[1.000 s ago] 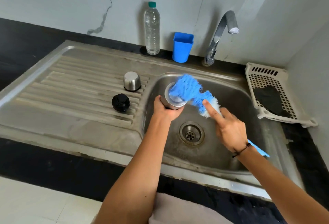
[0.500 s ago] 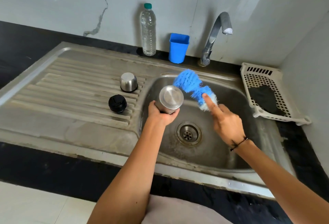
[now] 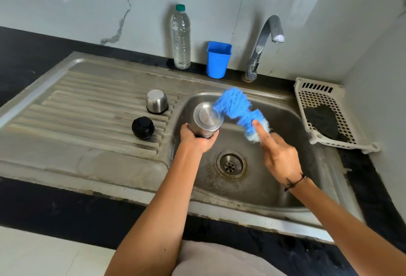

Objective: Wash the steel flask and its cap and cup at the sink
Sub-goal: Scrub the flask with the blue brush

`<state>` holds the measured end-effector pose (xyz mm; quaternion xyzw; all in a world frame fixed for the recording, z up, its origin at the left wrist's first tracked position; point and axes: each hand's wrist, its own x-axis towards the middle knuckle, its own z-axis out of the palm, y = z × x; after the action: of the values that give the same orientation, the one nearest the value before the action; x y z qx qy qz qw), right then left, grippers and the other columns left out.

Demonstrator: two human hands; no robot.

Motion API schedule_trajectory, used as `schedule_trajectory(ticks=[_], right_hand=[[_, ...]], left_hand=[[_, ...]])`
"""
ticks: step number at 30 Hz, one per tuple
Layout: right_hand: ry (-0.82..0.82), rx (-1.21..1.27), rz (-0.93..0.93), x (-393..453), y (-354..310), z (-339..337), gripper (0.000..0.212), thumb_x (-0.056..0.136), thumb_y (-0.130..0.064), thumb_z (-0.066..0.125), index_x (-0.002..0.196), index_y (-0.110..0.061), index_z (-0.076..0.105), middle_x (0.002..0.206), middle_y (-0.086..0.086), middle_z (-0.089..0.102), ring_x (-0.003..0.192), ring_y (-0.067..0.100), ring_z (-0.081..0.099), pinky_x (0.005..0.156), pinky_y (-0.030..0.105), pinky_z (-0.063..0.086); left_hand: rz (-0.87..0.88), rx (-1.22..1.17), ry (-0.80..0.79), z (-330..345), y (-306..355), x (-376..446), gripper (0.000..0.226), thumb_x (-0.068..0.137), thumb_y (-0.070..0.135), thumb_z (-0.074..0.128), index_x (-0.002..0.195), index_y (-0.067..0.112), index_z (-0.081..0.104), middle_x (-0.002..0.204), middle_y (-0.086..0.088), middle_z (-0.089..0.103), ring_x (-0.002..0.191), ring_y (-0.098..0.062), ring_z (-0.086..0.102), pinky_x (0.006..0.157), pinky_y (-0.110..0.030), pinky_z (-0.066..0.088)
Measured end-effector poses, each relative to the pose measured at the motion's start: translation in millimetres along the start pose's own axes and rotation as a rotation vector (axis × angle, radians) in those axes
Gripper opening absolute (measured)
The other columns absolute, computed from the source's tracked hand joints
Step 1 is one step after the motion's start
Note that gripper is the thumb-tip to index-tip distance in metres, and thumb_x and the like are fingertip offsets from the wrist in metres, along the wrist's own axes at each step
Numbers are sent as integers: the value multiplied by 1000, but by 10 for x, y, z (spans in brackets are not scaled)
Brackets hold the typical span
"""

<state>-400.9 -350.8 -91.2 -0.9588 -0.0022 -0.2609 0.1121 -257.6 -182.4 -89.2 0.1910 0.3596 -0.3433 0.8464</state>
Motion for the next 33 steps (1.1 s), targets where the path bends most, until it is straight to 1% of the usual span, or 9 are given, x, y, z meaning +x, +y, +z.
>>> schedule_trajectory(ticks=[2, 6, 9, 13, 15, 19, 21, 24, 33], right_hand=[[25, 26, -17, 73, -63, -33, 60, 90, -16, 30, 143, -41, 18, 69, 7, 44, 44, 26, 42, 34, 36, 44], [-27, -17, -208, 45, -212, 4, 67, 84, -12, 40, 142, -39, 21, 68, 4, 45, 46, 22, 44, 36, 27, 41], [-42, -17, -146, 12, -135, 77, 66, 87, -14, 36, 143, -42, 19, 68, 5, 48, 46, 23, 46, 35, 29, 43], [18, 73, -38, 119, -71, 63, 61, 91, -18, 30, 144, -44, 16, 70, 8, 48, 51, 26, 48, 42, 41, 49], [37, 116, -60, 152, -122, 25, 59, 90, -16, 32, 143, -39, 19, 70, 5, 46, 52, 25, 47, 44, 40, 49], [-24, 66, -213, 61, -202, 39, 69, 85, -10, 39, 145, -40, 20, 70, 3, 45, 50, 22, 44, 41, 31, 47], [-53, 46, -191, 30, -157, 82, 75, 85, -10, 39, 147, -43, 14, 69, 3, 45, 48, 21, 43, 39, 30, 45], [-13, 102, -84, 118, -92, 113, 64, 89, -15, 32, 144, -42, 17, 69, 6, 48, 50, 25, 47, 42, 37, 49], [-57, 84, -198, 214, -269, 110, 63, 89, -14, 35, 143, -41, 19, 69, 4, 47, 51, 25, 45, 42, 37, 47]], left_hand=[[-10, 6, -5, 18, 3, 3, 37, 93, 37, 49, 113, 8, 59, 94, -18, 59, 81, -37, 56, 59, -47, 48], [50, 97, -60, 43, -27, -73, 35, 99, 32, 36, 96, 8, 61, 104, -15, 63, 95, -35, 57, 86, -43, 48], [27, 106, -69, 39, -37, -84, 38, 100, 34, 35, 95, 5, 59, 94, -18, 61, 108, -33, 55, 82, -42, 47], [-28, 48, -33, 42, -41, -74, 34, 94, 36, 50, 101, 4, 55, 92, -20, 58, 85, -38, 56, 71, -44, 50], [-35, 58, -47, 45, -61, -42, 33, 94, 36, 50, 99, 4, 56, 92, -20, 60, 84, -37, 57, 69, -43, 50], [34, 105, -112, 70, -74, -70, 31, 98, 32, 40, 94, 10, 61, 89, -15, 65, 85, -32, 59, 79, -39, 50], [40, 118, -121, 77, -61, -85, 36, 100, 31, 36, 89, 8, 61, 84, -15, 65, 82, -32, 58, 69, -40, 49], [-17, 50, -92, 75, -14, -75, 35, 97, 35, 45, 100, 3, 57, 96, -21, 61, 86, -37, 59, 61, -45, 49], [32, 94, -131, 77, -19, -43, 29, 95, 36, 48, 98, 11, 61, 102, -16, 65, 87, -34, 60, 74, -43, 51]])
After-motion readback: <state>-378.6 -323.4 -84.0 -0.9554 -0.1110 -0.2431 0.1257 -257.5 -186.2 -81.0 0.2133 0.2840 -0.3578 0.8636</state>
